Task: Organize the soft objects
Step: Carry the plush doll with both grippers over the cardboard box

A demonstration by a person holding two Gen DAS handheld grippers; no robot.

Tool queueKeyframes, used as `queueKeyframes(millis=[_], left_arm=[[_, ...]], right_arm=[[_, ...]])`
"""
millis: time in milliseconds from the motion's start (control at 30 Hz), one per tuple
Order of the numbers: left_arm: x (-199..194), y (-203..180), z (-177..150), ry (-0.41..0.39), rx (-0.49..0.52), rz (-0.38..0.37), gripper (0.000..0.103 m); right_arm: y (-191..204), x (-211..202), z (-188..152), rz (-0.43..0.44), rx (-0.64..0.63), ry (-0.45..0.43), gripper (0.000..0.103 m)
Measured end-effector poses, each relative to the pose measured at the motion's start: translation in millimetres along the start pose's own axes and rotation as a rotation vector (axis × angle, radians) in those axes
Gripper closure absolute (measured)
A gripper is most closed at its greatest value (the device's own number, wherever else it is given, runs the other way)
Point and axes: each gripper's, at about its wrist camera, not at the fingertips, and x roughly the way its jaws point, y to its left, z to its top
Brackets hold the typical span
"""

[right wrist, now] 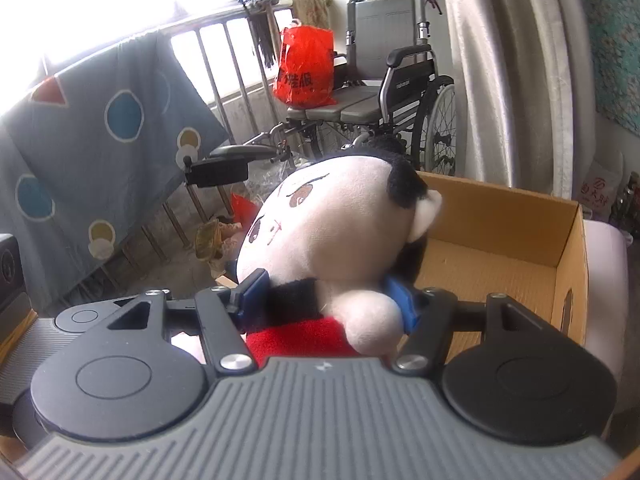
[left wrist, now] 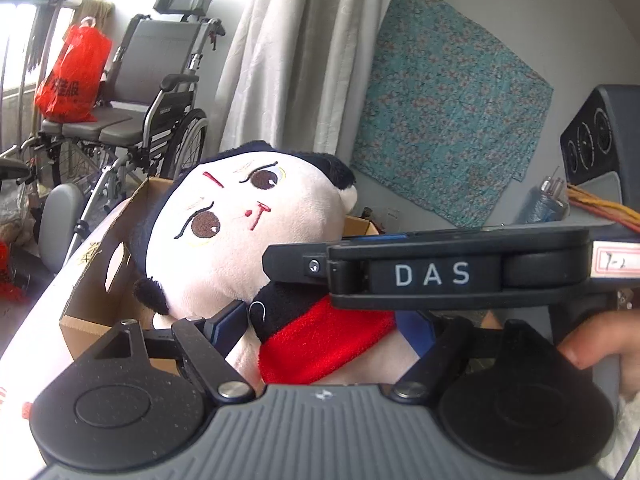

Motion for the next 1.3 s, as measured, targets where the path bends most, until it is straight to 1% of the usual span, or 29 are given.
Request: queueKeyframes(millis=[100, 133, 167, 233, 333, 367, 400, 467, 567, 600, 633, 667, 733, 800, 867, 933, 1000, 1100, 1133, 1167, 1233, 1300], left_arm=[[20.9, 13.3, 10.2, 0.03, -0.086, 0.041, 0.02], [27.0, 16.6, 11.7, 0.036, -0.102, 0.048, 0.019], [35.1, 24.0, 15.0, 0.043, -0.144, 0.044, 0.021], [52.2, 32.5, 19.6, 0.073, -0.191, 0.035, 0.021], [78.3, 50.4, 25.7, 0.098, -0.287, 0.007, 0.023], [85.6, 54.0, 27.3, 0.106, -0.288, 0.007, 0.024], [90.8, 55.5, 27.9, 0.121, -0.276, 0.005, 0.024], [94.1, 58.4, 26.5, 0.151, -0.253, -0.016, 0.023], [88.6, 61.3, 24.1, 0.198, -0.253, -0.028, 0.023], [85.3, 62.5, 24.9, 0.21, -0.258, -0.027, 0.023], [78.9, 62.1, 25.6, 0.223, -0.252, -0.021, 0.023], [73.3, 60.7, 27.6, 0.23, -0.232, -0.013, 0.023], [60.5, 61.7, 34.5, 0.227, -0.204, -0.004, 0.023], [51.6, 67.2, 44.2, 0.235, -0.183, 0.012, 0.023], [48.5, 75.6, 53.9, 0.253, -0.181, 0.037, 0.023], [44.9, 81.3, 61.8, 0.262, -0.172, 0.069, 0.023], [40.0, 84.5, 67.7, 0.253, -0.155, 0.091, 0.023], [34.9, 87.3, 70.7, 0.247, -0.169, 0.066, 0.023], [33.0, 87.4, 70.4, 0.25, -0.179, 0.053, 0.023], [33.7, 88.0, 70.6, 0.258, -0.184, 0.044, 0.022], [35.8, 86.8, 71.5, 0.28, -0.171, 0.047, 0.02], [38.3, 82.4, 73.2, 0.312, -0.14, 0.047, 0.017]], right_arm=[[-8.3, 39.4, 27.2, 0.042, -0.051, 0.051, 0.04], [-13.5, 49.8, 32.7, 0.05, -0.052, 0.064, 0.04], [-18.2, 65.7, 39.5, 0.056, -0.054, 0.081, 0.04], [-34.5, 93.8, 50.4, 0.055, -0.01, 0.121, 0.04], [-68.5, 140.2, 62.7, 0.091, 0.108, 0.21, 0.039], [-76.0, 154.5, 57.7, 0.08, 0.136, 0.251, 0.039], [-78.5, 160.3, 54.4, 0.066, 0.127, 0.257, 0.039], [-79.6, 161.7, 46.6, 0.063, 0.09, 0.254, 0.039], [-83.2, 158.0, 38.0, 0.078, 0.101, 0.253, 0.039], [-83.1, 155.0, 31.9, 0.074, 0.099, 0.249, 0.039], [-83.4, 153.7, 26.9, 0.052, 0.089, 0.247, 0.039], [-85.8, 151.9, 20.7, 0.035, 0.085, 0.249, 0.038], [-97.7, 146.4, 12.9, 0.037, 0.143, 0.232, 0.038], [-110.6, 142.1, 6.9, 0.031, 0.211, 0.23, 0.035], [-124.1, 138.1, -0.6, -0.01, 0.268, 0.223, 0.03], [-134.6, 134.4, -5.9, -0.04, 0.321, 0.221, 0.029], [-140.6, 127.8, -7.7, -0.042, 0.348, 0.218, 0.029], [-141.3, 106.5, -7.8, 0.001, 0.34, 0.142, 0.029], [-142.8, 99.3, -7.9, 0.004, 0.35, 0.128, 0.029], [-146.5, 92.1, -8.2, -0.002, 0.379, 0.124, 0.029], [-155.3, 81.0, -12.3, -0.017, 0.462, 0.15, 0.029], [-161.2, 68.9, -21.1, -0.021, 0.515, 0.167, 0.029]])
